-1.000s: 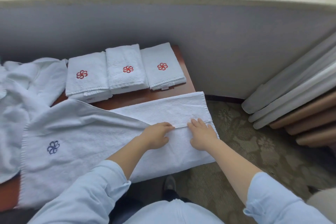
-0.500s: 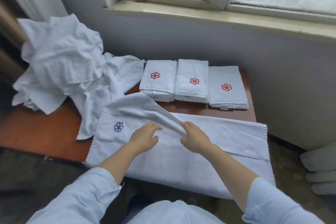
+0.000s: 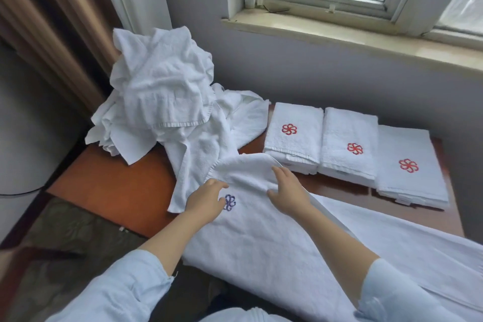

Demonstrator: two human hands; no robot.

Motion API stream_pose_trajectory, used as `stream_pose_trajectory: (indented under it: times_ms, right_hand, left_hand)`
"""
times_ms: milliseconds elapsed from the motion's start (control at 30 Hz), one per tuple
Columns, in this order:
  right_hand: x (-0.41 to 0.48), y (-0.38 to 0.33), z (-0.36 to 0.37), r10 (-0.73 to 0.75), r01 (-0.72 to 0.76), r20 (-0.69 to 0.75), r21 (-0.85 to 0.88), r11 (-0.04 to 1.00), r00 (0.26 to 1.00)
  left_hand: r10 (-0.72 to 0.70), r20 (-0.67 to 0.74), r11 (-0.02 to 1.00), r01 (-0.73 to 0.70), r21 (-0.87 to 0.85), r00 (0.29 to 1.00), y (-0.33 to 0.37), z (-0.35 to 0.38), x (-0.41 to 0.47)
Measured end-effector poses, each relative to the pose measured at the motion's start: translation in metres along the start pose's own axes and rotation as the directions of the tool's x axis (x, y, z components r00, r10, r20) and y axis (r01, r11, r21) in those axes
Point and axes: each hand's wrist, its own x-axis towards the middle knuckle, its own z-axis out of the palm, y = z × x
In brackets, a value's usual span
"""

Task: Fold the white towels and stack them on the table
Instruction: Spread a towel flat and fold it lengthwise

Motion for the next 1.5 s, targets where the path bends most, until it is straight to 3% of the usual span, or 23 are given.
stream_pose_trajectory:
  times_ms: [300, 467, 567, 800, 1000, 1267, 1500]
  right_hand:
    - [0.064, -0.022, 0.024, 0.224, -0.224, -0.067, 0.003, 0.975, 0.972]
    - [0.079, -0.034, 0.040, 0.459, -0.458, -0.151, 0.042, 0.888, 0.875]
    - [0.082, -0.036, 0.047, 0.515, -0.508, -0.130, 0.086, 0.857, 0.847]
    - [0.078, -0.043, 0.058, 0.469, -0.460, 0.072, 0.372, 0.806, 0.880]
    - [0.066, -0.056, 0.047, 0.412, -0.327, 0.008, 0.621, 0.712, 0.911]
    - [0.055, -0.080, 0.027, 0.264, -0.074, -0.145, 0.736, 0.673, 0.954]
    - [0.036, -0.093, 0.053, 0.193, -0.167, 0.054, 0.753, 0.637, 0.980]
  left_hand:
    - [-0.005, 0.002, 1.000, 0.005, 0.006, 1.000, -0.038, -0.015, 0.051]
    - [0.008, 0.025, 1.000, -0.007, -0.012, 1.000, -0.048, -0.011, 0.071]
    - [-0.016, 0.031, 0.999, 0.017, -0.045, 0.999, -0.052, -0.008, 0.078]
    - [-0.042, 0.050, 0.998, 0.044, -0.047, 0.998, -0.057, -0.007, 0.084]
    - [-0.039, 0.002, 0.993, 0.039, -0.110, 0.999, -0.058, -0.018, 0.090]
    - [-0.041, 0.023, 0.975, 0.045, -0.216, 0.999, -0.057, -0.040, 0.103]
    - [-0.018, 0.036, 0.961, 0.027, -0.275, 0.999, -0.065, -0.053, 0.114]
